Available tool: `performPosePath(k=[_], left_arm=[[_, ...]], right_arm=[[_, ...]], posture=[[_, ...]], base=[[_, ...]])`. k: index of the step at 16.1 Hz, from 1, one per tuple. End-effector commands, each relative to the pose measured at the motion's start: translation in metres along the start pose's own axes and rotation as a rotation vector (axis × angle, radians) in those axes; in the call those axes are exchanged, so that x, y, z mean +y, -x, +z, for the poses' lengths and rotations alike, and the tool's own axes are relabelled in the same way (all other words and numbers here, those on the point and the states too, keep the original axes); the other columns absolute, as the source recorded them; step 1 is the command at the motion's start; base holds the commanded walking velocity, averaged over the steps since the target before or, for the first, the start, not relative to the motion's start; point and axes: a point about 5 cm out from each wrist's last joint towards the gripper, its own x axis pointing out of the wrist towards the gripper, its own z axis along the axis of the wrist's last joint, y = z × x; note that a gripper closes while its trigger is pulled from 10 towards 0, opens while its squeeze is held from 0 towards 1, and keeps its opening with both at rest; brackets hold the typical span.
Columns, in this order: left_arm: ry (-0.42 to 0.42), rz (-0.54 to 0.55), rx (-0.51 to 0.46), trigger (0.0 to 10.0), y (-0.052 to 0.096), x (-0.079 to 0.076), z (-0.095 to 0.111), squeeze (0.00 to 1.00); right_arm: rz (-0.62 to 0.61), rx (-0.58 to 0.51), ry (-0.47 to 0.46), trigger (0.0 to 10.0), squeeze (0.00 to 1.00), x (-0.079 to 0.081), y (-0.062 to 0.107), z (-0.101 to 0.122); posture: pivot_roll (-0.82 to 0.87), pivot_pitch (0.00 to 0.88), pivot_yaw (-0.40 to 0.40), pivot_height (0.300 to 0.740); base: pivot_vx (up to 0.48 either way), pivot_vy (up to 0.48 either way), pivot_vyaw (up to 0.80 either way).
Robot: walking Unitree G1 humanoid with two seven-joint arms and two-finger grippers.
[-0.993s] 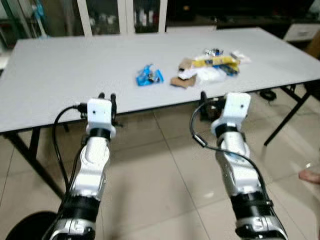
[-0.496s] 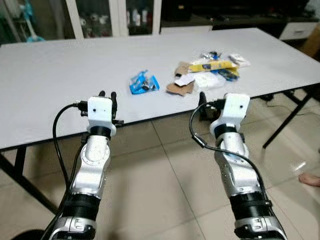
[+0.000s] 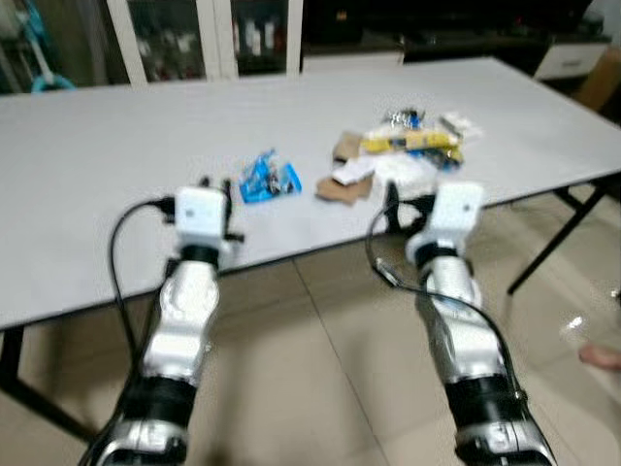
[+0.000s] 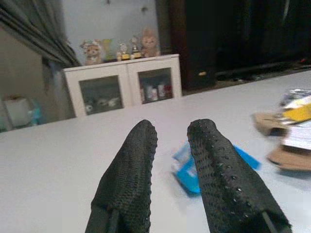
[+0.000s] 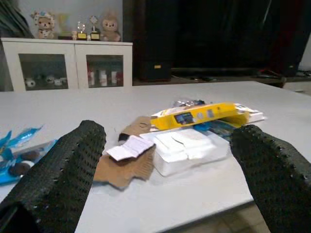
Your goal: Picking trash to rubbish bin
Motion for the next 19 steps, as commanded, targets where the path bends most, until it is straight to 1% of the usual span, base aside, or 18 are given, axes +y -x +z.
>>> performPosePath(k=[1,15,17,19], left_arm=[[0.018,-0.038,-0.004,10.0,-0.0004,-0.0117,0.0026,0.0],[0.019,-0.049,-0.006,10.0,-0.0003,-0.0124,0.004,0.0],[0.025,-0.049,-0.011,10.0,-0.0005,-0.0128,0.0054,0.0],[0.021,-0.062,-0.012,10.0,-0.0001,-0.015,0.0061,0.0]], right_arm=[[-0.037,0.004,0.011,10.0,0.0,-0.0132,-0.0013,0.0007],[-0.029,0.008,0.002,10.0,0.0,-0.0098,-0.0005,-0.0006],[-0.027,0.01,0.001,10.0,0.0,-0.0095,-0.0003,-0.001],[-0.027,0.011,0.0,10.0,0.0,-0.0099,-0.0001,-0.001]], posture=[[-0.01,0.037,-0.056,0.74],[-0.01,0.042,-0.054,0.74],[-0.01,0.042,-0.053,0.74],[-0.01,0.042,-0.054,0.74]], base=[[0.401,0.0,0.0],[0.393,0.0,0.0],[0.247,0.0,0.0],[0.0,0.0,0.0]])
